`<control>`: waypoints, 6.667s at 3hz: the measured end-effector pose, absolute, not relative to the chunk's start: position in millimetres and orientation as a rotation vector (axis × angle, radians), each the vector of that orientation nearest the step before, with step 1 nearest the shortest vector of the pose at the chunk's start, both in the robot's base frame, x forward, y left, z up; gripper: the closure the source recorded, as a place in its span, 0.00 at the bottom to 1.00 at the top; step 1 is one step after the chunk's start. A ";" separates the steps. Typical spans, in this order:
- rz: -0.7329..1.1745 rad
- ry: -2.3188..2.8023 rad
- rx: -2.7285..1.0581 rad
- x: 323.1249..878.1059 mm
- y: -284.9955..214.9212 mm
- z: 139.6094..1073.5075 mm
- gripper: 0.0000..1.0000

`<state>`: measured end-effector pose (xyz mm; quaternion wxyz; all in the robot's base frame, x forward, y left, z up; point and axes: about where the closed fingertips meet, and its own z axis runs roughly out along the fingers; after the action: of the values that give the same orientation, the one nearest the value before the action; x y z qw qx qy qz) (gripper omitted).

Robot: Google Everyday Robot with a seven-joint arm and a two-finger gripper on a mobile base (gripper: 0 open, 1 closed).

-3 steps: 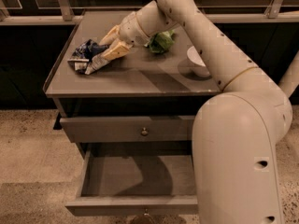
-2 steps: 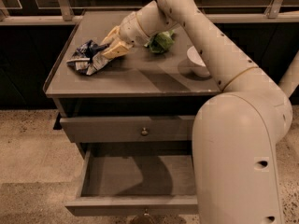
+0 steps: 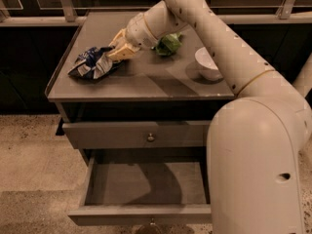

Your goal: Place blue chip bag into middle drawer

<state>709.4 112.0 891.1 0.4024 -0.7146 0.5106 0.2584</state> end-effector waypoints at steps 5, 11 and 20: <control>0.326 1.492 -1.589 544.1 47.0 1018.7 1.00; 0.122 1.780 -1.121 488.8 -75.9 888.7 1.00; 0.779 2.111 -0.368 487.9 -131.7 491.4 1.00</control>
Offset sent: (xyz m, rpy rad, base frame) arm -0.2015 -0.0642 0.0935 -0.1553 -0.0096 -0.2857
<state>487.9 -131.7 491.4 0.4176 -0.1465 0.8413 0.3106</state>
